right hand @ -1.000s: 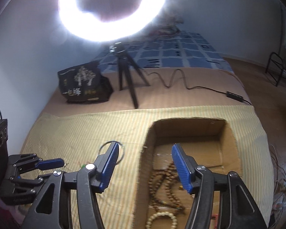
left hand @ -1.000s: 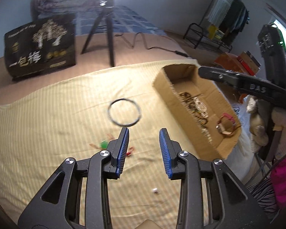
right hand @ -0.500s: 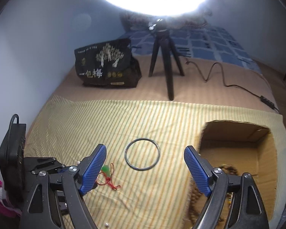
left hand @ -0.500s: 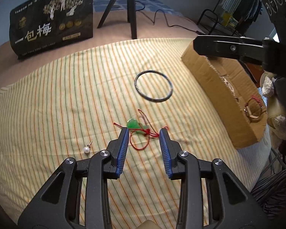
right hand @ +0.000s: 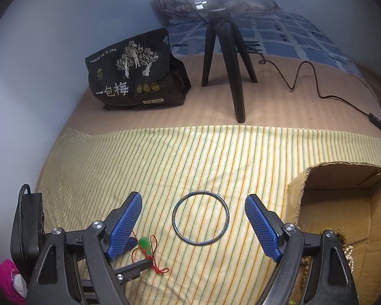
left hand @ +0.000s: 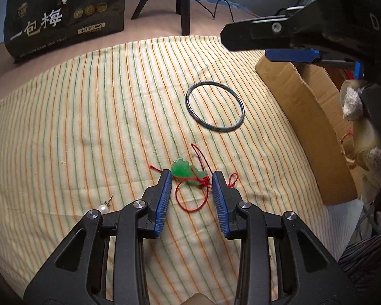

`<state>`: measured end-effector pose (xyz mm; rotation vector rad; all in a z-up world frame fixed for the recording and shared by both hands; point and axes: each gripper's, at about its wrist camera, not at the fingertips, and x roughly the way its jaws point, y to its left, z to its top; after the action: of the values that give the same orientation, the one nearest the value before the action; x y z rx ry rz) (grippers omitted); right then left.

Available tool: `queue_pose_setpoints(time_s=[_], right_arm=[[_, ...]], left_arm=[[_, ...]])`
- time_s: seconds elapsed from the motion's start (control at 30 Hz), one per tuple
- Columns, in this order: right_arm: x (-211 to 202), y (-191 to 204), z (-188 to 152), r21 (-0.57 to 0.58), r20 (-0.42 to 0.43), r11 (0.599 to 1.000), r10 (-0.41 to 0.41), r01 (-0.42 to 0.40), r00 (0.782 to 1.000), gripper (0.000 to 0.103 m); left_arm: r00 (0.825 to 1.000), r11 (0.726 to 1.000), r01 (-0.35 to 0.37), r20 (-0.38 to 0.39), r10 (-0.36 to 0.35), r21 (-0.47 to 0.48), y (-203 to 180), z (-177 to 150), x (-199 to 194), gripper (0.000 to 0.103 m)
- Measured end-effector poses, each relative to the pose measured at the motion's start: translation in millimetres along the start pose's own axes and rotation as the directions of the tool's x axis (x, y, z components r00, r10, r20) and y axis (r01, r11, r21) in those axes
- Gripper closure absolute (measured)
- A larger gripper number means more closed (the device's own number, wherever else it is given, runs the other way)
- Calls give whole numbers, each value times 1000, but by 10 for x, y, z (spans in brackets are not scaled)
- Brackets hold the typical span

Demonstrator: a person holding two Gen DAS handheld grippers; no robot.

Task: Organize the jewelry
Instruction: 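Move the left gripper to the green jade pendant while the right gripper approaches the black ring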

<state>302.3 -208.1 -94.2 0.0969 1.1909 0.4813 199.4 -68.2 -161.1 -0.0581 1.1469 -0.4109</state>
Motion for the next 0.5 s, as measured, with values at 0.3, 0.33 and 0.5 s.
queue_pose_setpoints(time_s=[0.3, 0.33, 0.5], right_arm=[[137, 3, -18, -3, -28, 1000, -4, 4, 1000, 18], [144, -3, -22, -3, -30, 1000, -6, 6, 1000, 19], [173, -16, -36, -1, -38, 1000, -16, 16, 999, 19]], left_arm=[[998, 998, -55, 21, 54, 37, -49, -16, 84, 71], [998, 997, -60, 24, 59, 46, -57, -28, 79, 71], [997, 996, -71, 30, 70, 50, -51, -102, 17, 72]])
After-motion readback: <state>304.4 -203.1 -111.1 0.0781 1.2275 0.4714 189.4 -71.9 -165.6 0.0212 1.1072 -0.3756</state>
